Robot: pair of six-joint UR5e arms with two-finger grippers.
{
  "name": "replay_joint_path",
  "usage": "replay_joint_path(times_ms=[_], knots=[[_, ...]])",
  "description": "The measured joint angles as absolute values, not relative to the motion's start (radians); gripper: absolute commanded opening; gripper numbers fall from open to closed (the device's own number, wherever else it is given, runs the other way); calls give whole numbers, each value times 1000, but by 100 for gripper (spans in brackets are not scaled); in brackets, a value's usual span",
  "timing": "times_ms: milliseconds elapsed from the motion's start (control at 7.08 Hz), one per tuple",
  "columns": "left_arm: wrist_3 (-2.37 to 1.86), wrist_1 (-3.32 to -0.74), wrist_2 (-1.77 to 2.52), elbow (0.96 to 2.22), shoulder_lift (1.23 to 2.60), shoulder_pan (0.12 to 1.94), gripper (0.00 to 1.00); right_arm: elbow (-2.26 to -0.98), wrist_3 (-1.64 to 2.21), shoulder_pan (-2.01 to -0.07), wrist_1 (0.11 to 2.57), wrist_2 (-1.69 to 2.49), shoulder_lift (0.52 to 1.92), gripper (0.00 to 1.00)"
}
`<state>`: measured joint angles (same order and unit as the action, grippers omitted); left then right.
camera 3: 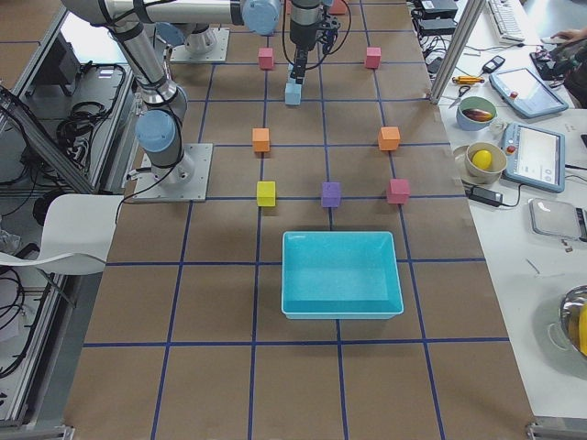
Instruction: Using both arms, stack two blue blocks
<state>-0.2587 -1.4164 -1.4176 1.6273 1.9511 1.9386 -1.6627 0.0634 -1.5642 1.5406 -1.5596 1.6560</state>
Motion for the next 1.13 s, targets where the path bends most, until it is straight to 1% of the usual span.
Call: replay_joint_path(times_ms=[988, 1129], knots=[[-286, -1388, -1420, 1643, 1981, 1953, 48, -1662, 45, -1563, 1545, -1566, 1649, 100], [-286, -1384, -1420, 1644, 1981, 1955, 53, -1663, 45, -1563, 1545, -1566, 1649, 100]])
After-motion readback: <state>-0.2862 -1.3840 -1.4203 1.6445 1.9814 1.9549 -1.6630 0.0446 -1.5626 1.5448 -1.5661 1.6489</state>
